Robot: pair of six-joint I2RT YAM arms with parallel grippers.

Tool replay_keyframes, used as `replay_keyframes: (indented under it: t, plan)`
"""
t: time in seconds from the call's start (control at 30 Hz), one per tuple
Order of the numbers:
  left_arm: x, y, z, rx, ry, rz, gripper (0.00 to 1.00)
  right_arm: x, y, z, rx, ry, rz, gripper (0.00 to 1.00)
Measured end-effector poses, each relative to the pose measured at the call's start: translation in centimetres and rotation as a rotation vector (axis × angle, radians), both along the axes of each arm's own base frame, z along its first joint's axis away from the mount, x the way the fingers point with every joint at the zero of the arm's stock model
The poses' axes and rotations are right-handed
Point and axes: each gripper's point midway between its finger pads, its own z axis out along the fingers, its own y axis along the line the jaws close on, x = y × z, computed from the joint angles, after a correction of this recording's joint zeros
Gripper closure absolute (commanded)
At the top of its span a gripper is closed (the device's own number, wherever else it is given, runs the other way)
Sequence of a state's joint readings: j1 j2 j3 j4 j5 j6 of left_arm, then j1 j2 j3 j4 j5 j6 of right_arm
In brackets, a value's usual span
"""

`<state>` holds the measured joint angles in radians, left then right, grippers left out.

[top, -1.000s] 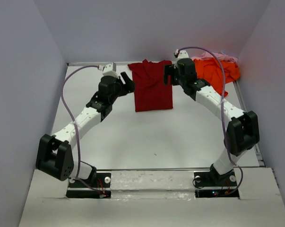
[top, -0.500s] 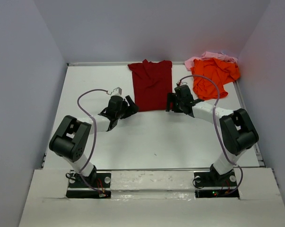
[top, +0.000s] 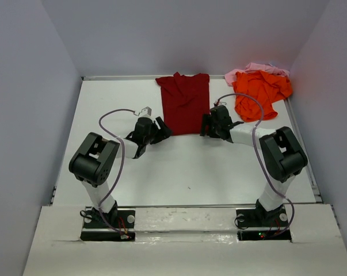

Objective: Fold and stack the t-shirts
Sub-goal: Fold the tshirt

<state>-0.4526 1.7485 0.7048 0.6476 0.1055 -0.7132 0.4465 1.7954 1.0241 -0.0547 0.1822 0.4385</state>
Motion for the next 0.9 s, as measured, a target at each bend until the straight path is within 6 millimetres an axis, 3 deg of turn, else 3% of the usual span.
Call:
replay_keyframes:
  t: [0.57, 0.9]
  plan:
    - [1.8, -0.8, -0.2, 0.008, -0.024, -0.011, 0.29, 1.3, 0.1, 0.0, 0.01, -0.047, -0.03, 0.25]
    - [1.9, -0.8, -0.7, 0.023, -0.017, -0.014, 0.45, 2.7, 0.5, 0.0, 0.01, -0.071, -0.039, 0.28]
